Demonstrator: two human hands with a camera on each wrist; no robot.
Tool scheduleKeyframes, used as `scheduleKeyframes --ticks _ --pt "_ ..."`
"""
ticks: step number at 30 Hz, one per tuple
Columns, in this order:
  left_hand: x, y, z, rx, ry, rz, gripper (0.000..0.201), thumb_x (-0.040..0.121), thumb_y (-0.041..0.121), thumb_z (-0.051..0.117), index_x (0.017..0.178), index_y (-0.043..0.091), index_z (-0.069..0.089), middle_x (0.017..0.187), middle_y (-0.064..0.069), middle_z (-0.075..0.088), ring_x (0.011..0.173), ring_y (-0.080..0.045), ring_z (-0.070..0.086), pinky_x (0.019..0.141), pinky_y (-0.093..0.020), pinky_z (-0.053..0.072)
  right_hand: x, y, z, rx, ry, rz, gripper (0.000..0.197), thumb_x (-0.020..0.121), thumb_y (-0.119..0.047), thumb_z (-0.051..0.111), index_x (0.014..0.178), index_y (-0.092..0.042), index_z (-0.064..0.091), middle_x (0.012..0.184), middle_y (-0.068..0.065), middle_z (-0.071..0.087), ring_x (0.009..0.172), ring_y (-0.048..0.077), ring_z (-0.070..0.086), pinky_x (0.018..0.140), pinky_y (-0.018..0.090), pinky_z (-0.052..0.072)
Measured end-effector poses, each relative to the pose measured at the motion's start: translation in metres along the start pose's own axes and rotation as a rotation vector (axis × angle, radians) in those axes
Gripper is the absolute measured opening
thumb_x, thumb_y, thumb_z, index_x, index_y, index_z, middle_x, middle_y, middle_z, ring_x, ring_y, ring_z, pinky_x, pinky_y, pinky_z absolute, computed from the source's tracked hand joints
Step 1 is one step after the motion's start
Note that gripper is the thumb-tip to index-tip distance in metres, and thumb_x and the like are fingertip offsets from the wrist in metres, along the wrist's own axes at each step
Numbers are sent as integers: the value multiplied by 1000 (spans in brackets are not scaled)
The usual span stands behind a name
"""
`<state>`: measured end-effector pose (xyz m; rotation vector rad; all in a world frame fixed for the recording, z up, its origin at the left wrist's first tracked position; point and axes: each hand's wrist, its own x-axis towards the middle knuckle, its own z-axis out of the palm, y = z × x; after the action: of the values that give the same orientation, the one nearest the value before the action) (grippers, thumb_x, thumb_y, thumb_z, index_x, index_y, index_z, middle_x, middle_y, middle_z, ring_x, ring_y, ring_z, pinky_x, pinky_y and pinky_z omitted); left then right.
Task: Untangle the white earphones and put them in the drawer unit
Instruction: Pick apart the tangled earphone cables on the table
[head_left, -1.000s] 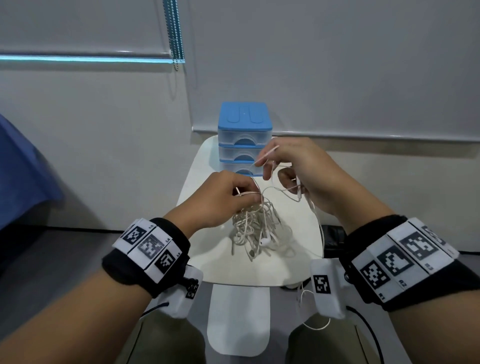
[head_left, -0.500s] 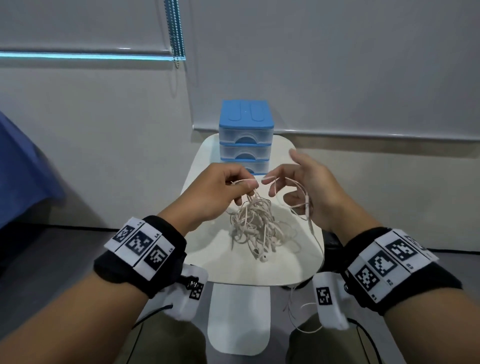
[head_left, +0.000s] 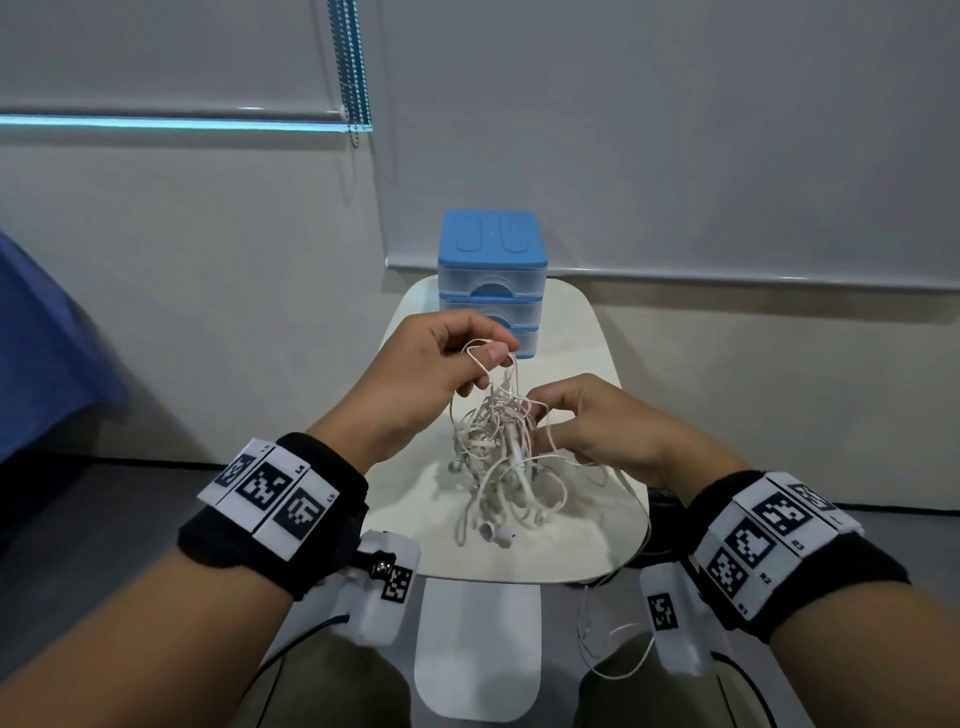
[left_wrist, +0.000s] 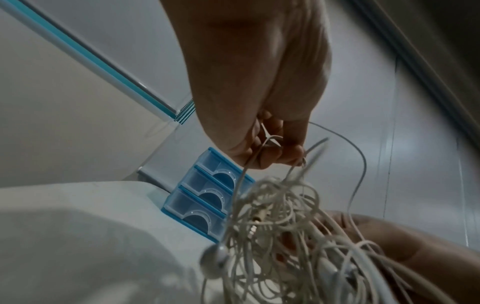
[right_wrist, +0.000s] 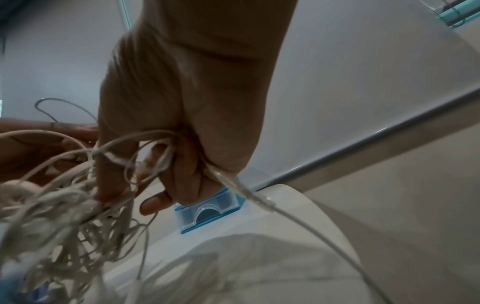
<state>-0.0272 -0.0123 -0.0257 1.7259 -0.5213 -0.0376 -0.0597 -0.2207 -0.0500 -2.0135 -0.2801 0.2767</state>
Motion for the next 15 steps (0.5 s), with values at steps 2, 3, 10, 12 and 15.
scheduleKeyframes --ticks 2,3,10,12,15 --pt "1 -3 0 -3 2 -30 11 99 6 66 100 11 76 74 9 67 62 -7 53 63 -21 44 -1 0 1 -6 -4 -38 13 90 -3 74 81 -9 69 76 -6 58 51 -2 47 51 8 33" --pt "2 -5 -1 -5 4 -45 12 99 6 66 100 12 76 73 10 67 62 -7 53 64 -22 44 -1 1 2 1 16 -51 12 91 -4 73 81 -8 69 76 -5 59 51 -3 48 52 6 35" --pt "-1 -12 0 28 -13 -109 12 96 3 68 96 11 77 74 12 70 64 -9 55 66 -24 45 7 7 12 55 188 -84 11 86 4 74 94 -2 68 85 9 62 56 -3 51 54 6 37" --pt "1 -13 -1 36 17 -109 12 95 4 69 96 12 77 76 11 71 64 -8 55 67 -25 45 8 6 15 98 196 -107 17 84 9 71 97 -1 68 86 9 63 57 -3 52 53 6 38" --pt "3 -15 -1 47 27 -97 12 95 5 70 95 14 78 77 8 72 64 -9 56 66 -24 45 7 1 16 131 191 -147 7 88 6 71 92 1 70 85 7 64 57 -2 52 56 6 39"
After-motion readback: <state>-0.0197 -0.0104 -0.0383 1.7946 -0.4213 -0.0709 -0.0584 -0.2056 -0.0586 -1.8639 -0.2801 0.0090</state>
